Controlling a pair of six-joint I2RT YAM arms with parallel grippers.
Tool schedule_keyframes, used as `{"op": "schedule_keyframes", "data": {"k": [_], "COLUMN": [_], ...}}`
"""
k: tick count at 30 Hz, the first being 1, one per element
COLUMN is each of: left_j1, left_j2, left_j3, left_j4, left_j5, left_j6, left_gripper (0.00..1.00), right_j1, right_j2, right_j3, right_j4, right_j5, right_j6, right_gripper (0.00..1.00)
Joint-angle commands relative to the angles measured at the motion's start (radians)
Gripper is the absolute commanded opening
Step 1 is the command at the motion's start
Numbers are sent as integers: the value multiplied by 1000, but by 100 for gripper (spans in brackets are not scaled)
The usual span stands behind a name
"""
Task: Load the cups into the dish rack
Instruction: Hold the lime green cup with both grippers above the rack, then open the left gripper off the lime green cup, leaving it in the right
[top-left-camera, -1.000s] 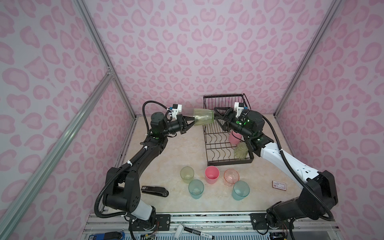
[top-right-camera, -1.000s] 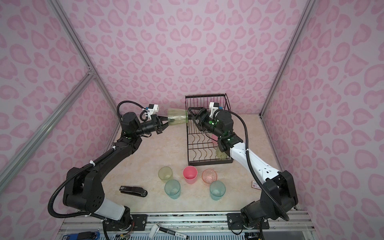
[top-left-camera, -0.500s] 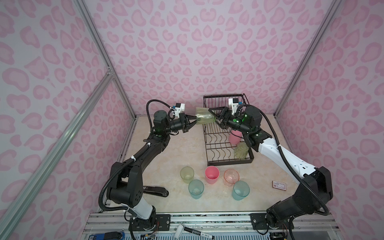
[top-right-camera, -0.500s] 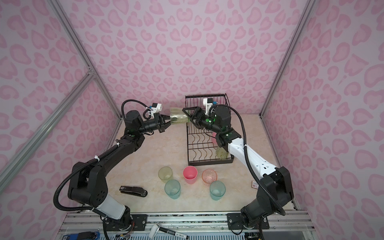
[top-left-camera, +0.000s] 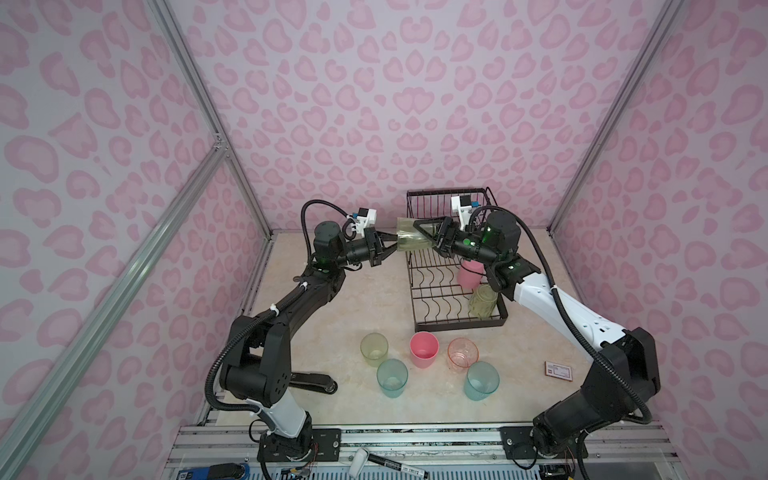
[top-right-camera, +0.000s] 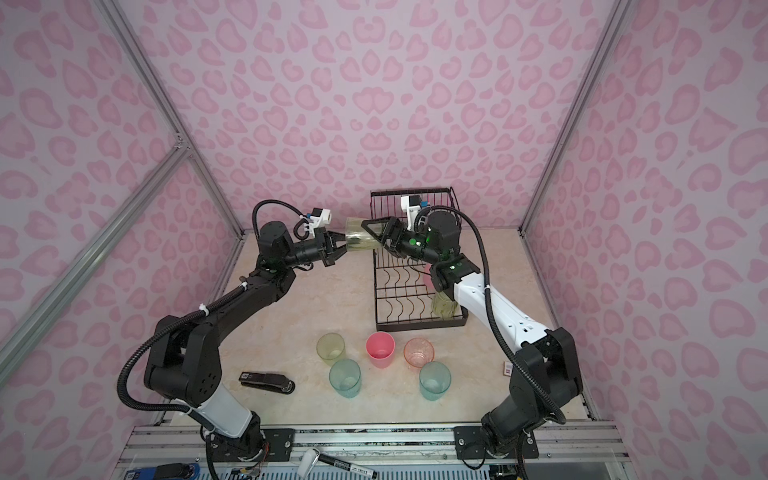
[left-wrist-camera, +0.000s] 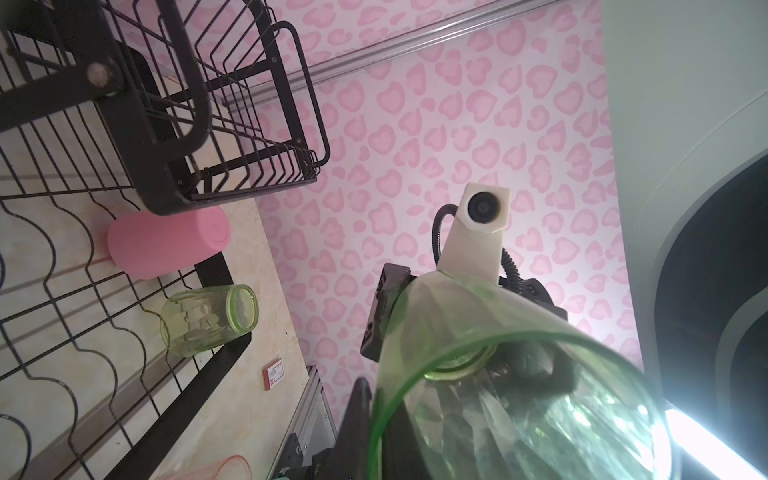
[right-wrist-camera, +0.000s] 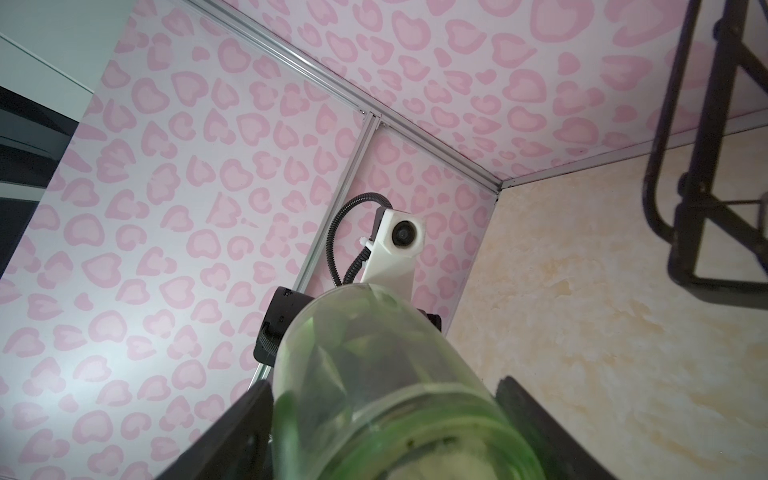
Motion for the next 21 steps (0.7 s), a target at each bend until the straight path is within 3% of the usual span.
{"op": "schedule_keyframes", "data": {"k": [1,9,21], "left_j1": [-3,-4,-1], "left_j2": [18,41,56], "left_j3": [23,32,35], "left_j4": [54,62,45], "left_j5": [18,14,7], "left_j6": [-4,-5,17], "left_gripper": [4,16,32], "right_j1": [2,-1,-7], "right_j2": [10,17,-1], "right_j3": [3,-9,-20], "right_j4": [7,24,-61], "right_j5": [-39,-39,22], "right_j6": [-34,-35,-135], "right_gripper": [82,63,57]}}
